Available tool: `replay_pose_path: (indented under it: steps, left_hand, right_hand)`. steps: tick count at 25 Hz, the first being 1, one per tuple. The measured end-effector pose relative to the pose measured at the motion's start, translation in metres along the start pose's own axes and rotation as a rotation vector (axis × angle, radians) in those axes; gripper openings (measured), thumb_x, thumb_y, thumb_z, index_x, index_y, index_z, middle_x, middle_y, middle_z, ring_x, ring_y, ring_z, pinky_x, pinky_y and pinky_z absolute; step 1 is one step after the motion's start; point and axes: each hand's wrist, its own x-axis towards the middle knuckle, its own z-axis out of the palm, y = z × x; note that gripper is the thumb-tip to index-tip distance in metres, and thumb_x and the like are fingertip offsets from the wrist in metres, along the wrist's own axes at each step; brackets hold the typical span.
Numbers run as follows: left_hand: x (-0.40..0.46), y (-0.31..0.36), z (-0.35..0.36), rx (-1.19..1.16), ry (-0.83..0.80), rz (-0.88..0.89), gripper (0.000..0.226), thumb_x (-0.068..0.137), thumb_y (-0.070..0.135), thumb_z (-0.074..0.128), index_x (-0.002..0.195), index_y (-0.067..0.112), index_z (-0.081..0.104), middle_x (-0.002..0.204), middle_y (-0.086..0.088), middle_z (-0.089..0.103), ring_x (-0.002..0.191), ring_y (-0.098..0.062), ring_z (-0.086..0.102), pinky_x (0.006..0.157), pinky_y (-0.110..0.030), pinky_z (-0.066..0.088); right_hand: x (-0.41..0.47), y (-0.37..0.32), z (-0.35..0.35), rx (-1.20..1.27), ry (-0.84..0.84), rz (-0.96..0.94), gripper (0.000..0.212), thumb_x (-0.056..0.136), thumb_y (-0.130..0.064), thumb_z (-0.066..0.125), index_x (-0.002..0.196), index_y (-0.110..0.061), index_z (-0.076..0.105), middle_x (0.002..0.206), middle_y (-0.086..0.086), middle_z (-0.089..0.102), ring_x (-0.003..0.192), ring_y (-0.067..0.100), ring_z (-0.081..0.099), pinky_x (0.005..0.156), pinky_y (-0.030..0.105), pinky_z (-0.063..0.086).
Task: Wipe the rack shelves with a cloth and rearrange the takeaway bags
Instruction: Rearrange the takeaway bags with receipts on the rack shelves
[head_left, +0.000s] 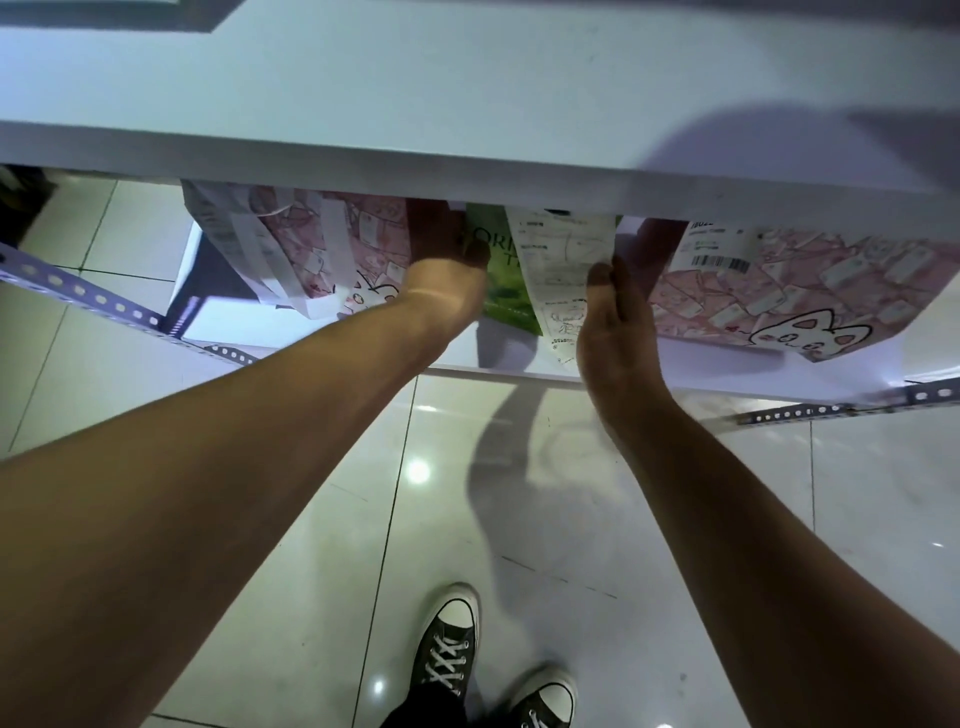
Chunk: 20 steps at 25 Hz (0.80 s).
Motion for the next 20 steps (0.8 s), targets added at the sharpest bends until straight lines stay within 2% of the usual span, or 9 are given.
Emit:
replay_pose_path:
  steps: [2, 4, 5, 7, 9, 12, 14, 16, 20]
  left_hand:
    - [-0.009, -0.007, 0.002, -0.061, 0.031, 0.052, 0.032, 0.102, 0.029, 0.052, 0.119, 0.005, 0.063, 0.116, -0.028, 0.067, 0.105, -0.046, 0.065, 0.091, -0.05, 0.054]
    - [-0.019, -0.015, 0.004, -0.096, 0.033, 0.129, 0.02, 0.101, 0.024, 0.054, 0.098, 0.01, 0.068, 0.095, -0.018, 0.071, 0.09, -0.041, 0.066, 0.087, -0.048, 0.055]
    - [-0.025, -0.02, 0.003, -0.111, 0.015, 0.135, 0.019, 0.1, 0.022, 0.055, 0.088, 0.014, 0.067, 0.088, -0.014, 0.071, 0.086, -0.038, 0.066, 0.087, -0.048, 0.056]
    - [-0.043, -0.027, -0.002, -0.147, -0.017, 0.106, 0.021, 0.099, 0.021, 0.058, 0.079, 0.019, 0.066, 0.094, -0.012, 0.075, 0.093, -0.036, 0.07, 0.09, -0.05, 0.056]
    - [-0.068, -0.033, -0.008, -0.168, -0.059, 0.063, 0.02, 0.096, 0.021, 0.061, 0.076, 0.023, 0.065, 0.098, -0.015, 0.075, 0.094, -0.035, 0.071, 0.09, -0.055, 0.056]
    - [-0.119, -0.039, -0.02, -0.207, -0.093, 0.038, 0.011, 0.088, 0.029, 0.064, 0.08, 0.021, 0.067, 0.096, -0.023, 0.071, 0.086, -0.033, 0.069, 0.088, -0.06, 0.056]
    - [-0.156, -0.04, -0.031, -0.211, -0.084, 0.038, 0.014, 0.085, 0.032, 0.065, 0.086, 0.019, 0.071, 0.097, -0.017, 0.073, 0.094, -0.037, 0.07, 0.09, -0.057, 0.055]
    - [-0.191, -0.037, -0.044, -0.22, -0.064, 0.021, 0.012, 0.092, 0.027, 0.066, 0.089, 0.017, 0.073, 0.096, -0.012, 0.074, 0.095, -0.037, 0.07, 0.089, -0.056, 0.056]
    - [-0.251, -0.022, -0.075, -0.252, -0.011, -0.004, 0.013, 0.095, 0.027, 0.064, 0.091, 0.017, 0.072, 0.095, -0.009, 0.074, 0.091, -0.035, 0.07, 0.086, -0.055, 0.057]
  right_hand:
    - [-0.006, 0.001, -0.004, -0.015, 0.066, 0.021, 0.033, 0.109, -0.028, 0.031, 0.126, -0.019, 0.058, 0.118, 0.0, 0.065, 0.108, 0.021, 0.061, 0.087, 0.033, 0.053]
    - [-0.015, 0.0, -0.009, -0.016, 0.105, 0.027, 0.031, 0.109, -0.028, 0.033, 0.119, -0.017, 0.06, 0.11, 0.0, 0.066, 0.097, 0.016, 0.063, 0.091, 0.038, 0.052]
    - [-0.02, 0.0, -0.013, -0.017, 0.124, 0.022, 0.029, 0.109, -0.027, 0.034, 0.114, -0.015, 0.06, 0.103, -0.001, 0.066, 0.09, 0.014, 0.063, 0.085, 0.037, 0.052]
    - [-0.037, -0.005, -0.021, -0.02, 0.147, 0.015, 0.026, 0.108, -0.026, 0.038, 0.097, -0.015, 0.059, 0.086, 0.002, 0.062, 0.074, 0.014, 0.057, 0.068, 0.034, 0.047]
    - [-0.059, -0.009, -0.031, 0.001, 0.147, 0.074, 0.027, 0.108, -0.025, 0.04, 0.086, -0.019, 0.055, 0.074, 0.002, 0.053, 0.065, 0.014, 0.051, 0.059, 0.033, 0.043]
    - [-0.104, -0.017, -0.05, 0.016, 0.133, 0.186, 0.027, 0.106, -0.023, 0.045, 0.085, -0.016, 0.06, 0.065, 0.003, 0.057, 0.053, 0.011, 0.054, 0.047, 0.024, 0.044]
    - [-0.138, -0.029, -0.061, 0.0, 0.118, 0.224, 0.026, 0.106, -0.023, 0.047, 0.086, -0.019, 0.064, 0.062, -0.003, 0.062, 0.049, 0.002, 0.054, 0.043, 0.018, 0.043]
    - [-0.169, -0.047, -0.07, 0.008, 0.105, 0.239, 0.024, 0.105, -0.024, 0.047, 0.092, -0.02, 0.067, 0.067, -0.009, 0.068, 0.053, 0.0, 0.057, 0.046, 0.018, 0.046]
    - [-0.214, -0.099, -0.082, 0.013, 0.086, 0.232, 0.022, 0.105, -0.025, 0.05, 0.096, -0.022, 0.07, 0.08, -0.003, 0.074, 0.066, 0.013, 0.067, 0.06, 0.034, 0.056]
